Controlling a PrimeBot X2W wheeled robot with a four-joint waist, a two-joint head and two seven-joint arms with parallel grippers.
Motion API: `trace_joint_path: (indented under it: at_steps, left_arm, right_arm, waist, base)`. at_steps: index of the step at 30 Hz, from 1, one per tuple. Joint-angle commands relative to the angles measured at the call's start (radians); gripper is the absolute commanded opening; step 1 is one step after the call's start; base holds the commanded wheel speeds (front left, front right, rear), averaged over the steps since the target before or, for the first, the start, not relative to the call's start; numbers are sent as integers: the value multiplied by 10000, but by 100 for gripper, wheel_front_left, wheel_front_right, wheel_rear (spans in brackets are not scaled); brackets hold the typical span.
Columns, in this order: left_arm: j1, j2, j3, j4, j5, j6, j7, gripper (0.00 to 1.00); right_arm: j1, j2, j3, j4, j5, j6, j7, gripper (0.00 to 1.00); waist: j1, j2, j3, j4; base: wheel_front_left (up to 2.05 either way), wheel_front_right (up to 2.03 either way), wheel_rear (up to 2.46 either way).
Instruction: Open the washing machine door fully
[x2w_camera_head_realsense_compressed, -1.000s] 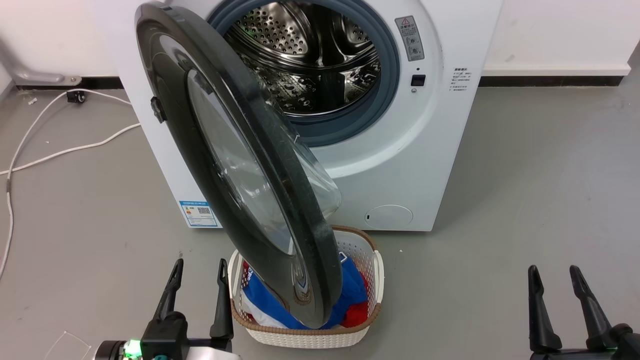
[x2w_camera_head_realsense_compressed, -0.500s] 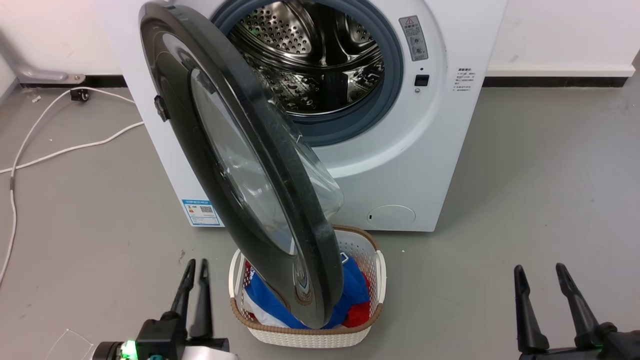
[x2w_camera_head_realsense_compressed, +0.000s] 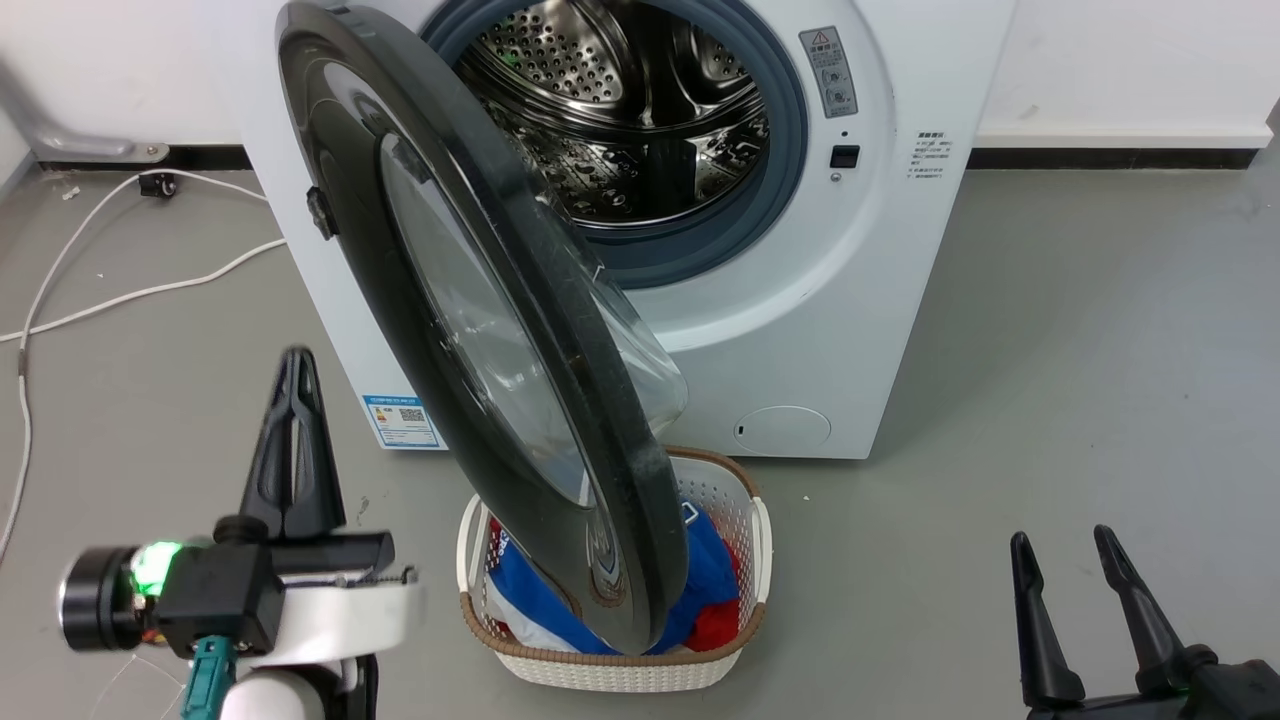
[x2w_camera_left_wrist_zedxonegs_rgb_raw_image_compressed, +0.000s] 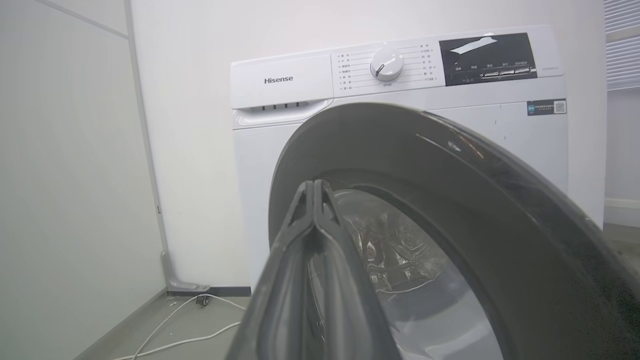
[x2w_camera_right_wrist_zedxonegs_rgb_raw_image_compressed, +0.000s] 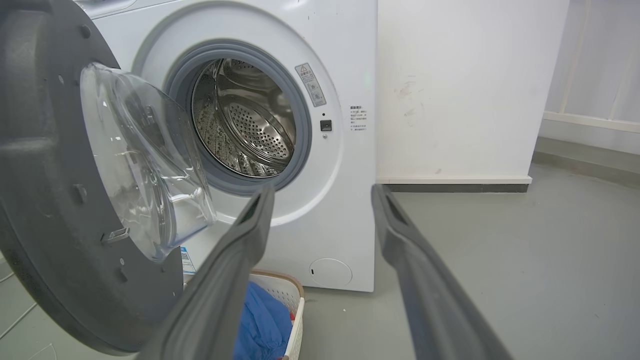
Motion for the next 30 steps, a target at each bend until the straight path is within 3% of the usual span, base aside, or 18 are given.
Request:
trace_joint_path:
  at_steps: [1,10,15,30]
  left_arm:
    - [-244,10,-55,-237,69,-56,-23,0]
    - [-1697,188,-1235,-1980,544,-256,-23,0]
    - [-2225,160,-2363,-2475,720,-465,-22,0]
    - [-2636,-130,-6049,-1849,593,-848,-16,0]
  right_arm:
    - [56,32,15,-20,-56,-2,-18,100]
    - [-44,32,127,42,-59,-2,-18,100]
    - [-107,33,242,73,-83,-2,-18,100]
    - [-252,33,382,137,-67,-2,-18,100]
  waist:
    - [0,0,7,-24]
    - [0,0,39,-197]
    - [0,0,48,-350]
    - [0,0,178,-561]
  base:
    - [0,0,0]
    - [0,0,0]
    - [0,0,0]
    - [0,0,0]
